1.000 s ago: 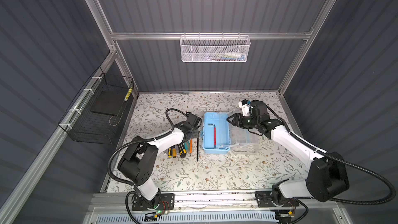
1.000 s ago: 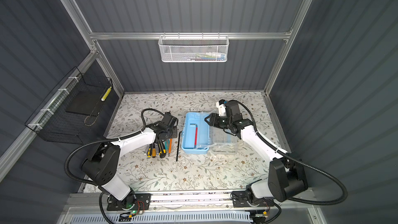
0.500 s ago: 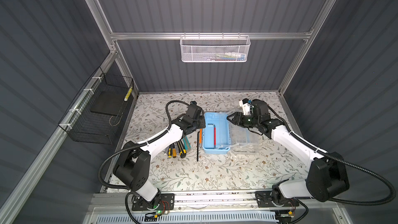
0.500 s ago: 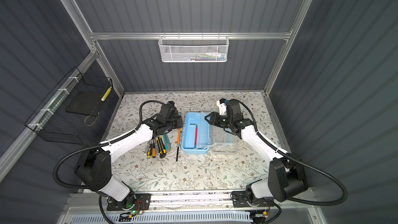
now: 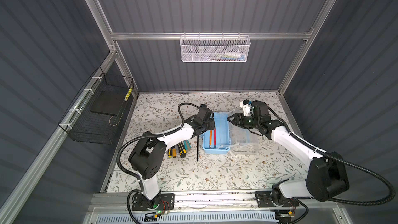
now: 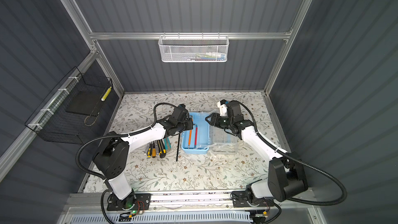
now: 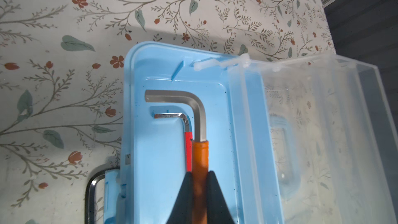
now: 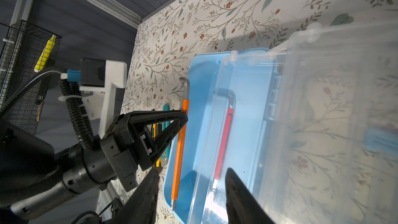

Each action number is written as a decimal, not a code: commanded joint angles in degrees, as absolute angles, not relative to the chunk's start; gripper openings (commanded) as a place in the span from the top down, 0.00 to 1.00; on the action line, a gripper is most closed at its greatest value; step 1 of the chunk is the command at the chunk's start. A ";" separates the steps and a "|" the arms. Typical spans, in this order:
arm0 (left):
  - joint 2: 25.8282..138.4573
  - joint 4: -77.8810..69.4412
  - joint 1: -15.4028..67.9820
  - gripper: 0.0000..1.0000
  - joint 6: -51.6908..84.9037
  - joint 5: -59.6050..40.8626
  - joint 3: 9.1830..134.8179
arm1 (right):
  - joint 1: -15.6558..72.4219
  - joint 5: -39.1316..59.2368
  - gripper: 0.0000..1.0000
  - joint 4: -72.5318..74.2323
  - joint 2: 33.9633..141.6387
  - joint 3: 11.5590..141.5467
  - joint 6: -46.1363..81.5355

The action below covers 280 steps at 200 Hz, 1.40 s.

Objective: Pack the tool kit
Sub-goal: 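Lift the orange hex key with the left gripper over the blue box, then lower the orange hex key beside the red one and open the left gripper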

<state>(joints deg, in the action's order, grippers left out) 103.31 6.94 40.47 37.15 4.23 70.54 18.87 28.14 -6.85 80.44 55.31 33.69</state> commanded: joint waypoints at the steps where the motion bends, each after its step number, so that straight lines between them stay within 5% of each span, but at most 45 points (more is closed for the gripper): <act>1: 105.20 4.99 40.52 1.00 38.32 3.95 73.27 | 18.30 28.92 0.49 -5.89 80.08 54.23 34.01; 110: 113.21 5.98 40.82 1.00 39.50 2.94 76.28 | 17.53 29.19 0.46 -5.45 80.16 53.53 34.10; 169: 113.08 7.07 40.86 0.72 38.55 2.81 77.35 | 17.14 29.31 0.43 -5.62 79.83 53.95 33.76; 233: 109.09 8.38 40.86 0.66 36.03 3.62 77.95 | 16.70 29.36 0.42 -6.31 77.87 54.22 33.63; 280: 97.40 13.05 40.77 0.63 31.43 13.52 71.66 | 16.70 28.00 0.43 -9.11 74.99 55.39 32.18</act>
